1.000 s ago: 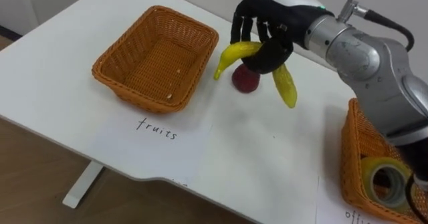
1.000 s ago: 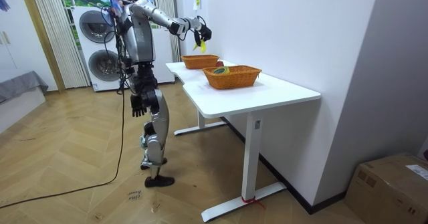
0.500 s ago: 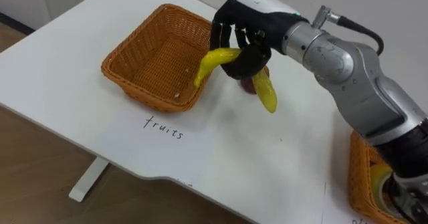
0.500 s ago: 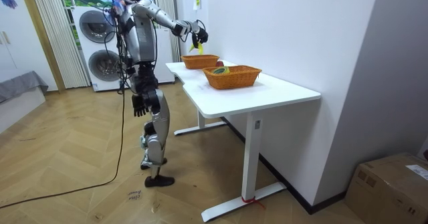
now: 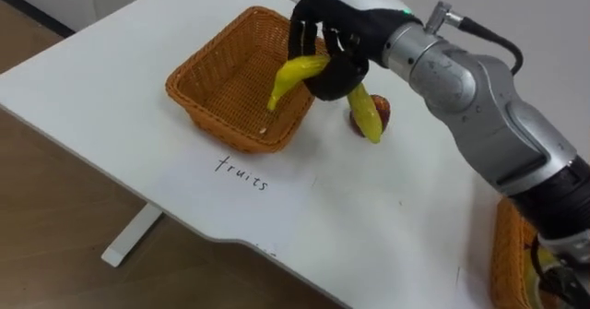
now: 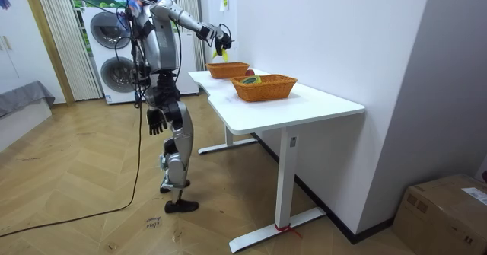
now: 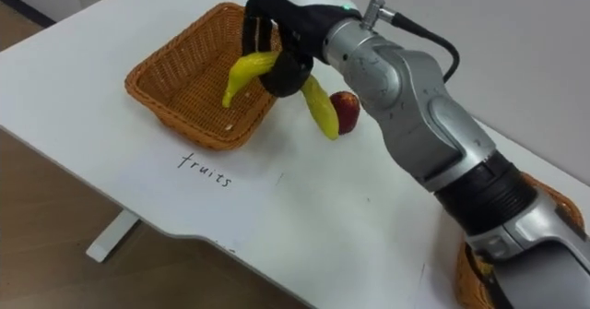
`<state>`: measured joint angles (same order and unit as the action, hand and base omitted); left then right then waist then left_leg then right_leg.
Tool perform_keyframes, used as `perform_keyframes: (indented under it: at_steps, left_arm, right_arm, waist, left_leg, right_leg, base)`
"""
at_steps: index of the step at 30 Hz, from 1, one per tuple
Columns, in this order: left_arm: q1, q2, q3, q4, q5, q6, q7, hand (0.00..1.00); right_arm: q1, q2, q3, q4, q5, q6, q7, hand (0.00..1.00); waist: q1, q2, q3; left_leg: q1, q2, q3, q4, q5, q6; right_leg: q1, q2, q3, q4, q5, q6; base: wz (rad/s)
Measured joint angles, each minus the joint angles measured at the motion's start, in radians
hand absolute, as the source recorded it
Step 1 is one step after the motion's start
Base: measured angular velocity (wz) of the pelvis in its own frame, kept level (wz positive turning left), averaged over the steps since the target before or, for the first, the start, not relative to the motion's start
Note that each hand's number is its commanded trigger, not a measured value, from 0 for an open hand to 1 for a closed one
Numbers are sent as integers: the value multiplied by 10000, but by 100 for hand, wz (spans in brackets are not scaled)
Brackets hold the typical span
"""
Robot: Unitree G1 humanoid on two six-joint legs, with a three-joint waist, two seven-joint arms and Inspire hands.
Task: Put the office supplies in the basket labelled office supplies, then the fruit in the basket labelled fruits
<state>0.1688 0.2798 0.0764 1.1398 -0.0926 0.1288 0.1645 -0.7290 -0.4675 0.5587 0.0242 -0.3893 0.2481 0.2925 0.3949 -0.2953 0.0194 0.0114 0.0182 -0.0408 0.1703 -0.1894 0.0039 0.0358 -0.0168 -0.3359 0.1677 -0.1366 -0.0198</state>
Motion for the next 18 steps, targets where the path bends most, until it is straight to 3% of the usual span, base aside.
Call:
perform_keyframes:
  at_steps: [5, 12, 18]
  left_arm:
    - [33, 150, -4, -87, 179, 12, -28, 0]
    - [326, 174, -9, -624, 180, 37, -13, 0]
    - [384, 114, -19, -643, 374, 45, -1, 0]
  right_arm:
    - [-410, 439, 118, 459, 59, -90, -305, 100]
    - [-578, 444, 124, 497, 84, -212, -1039, 100]
    - [-578, 444, 154, 665, -58, -407, -1612, 100]
  waist:
    - [110, -8, 10]
    - [130, 30, 38]
    - [225, 140, 121]
  left_leg:
    - [-26, -6, -49, 25, -1, -1]
    - [-58, -65, -289, 33, 0, 3]
    - [-99, -141, -451, 16, 6, 13]
  right_leg:
    - [8, -7, -251, -4, 0, 0]
    - [64, -27, -271, -13, -7, 11]
    - [67, -68, -263, -16, -77, 111]
  base:
    - [2]
    - [11]
    - [7]
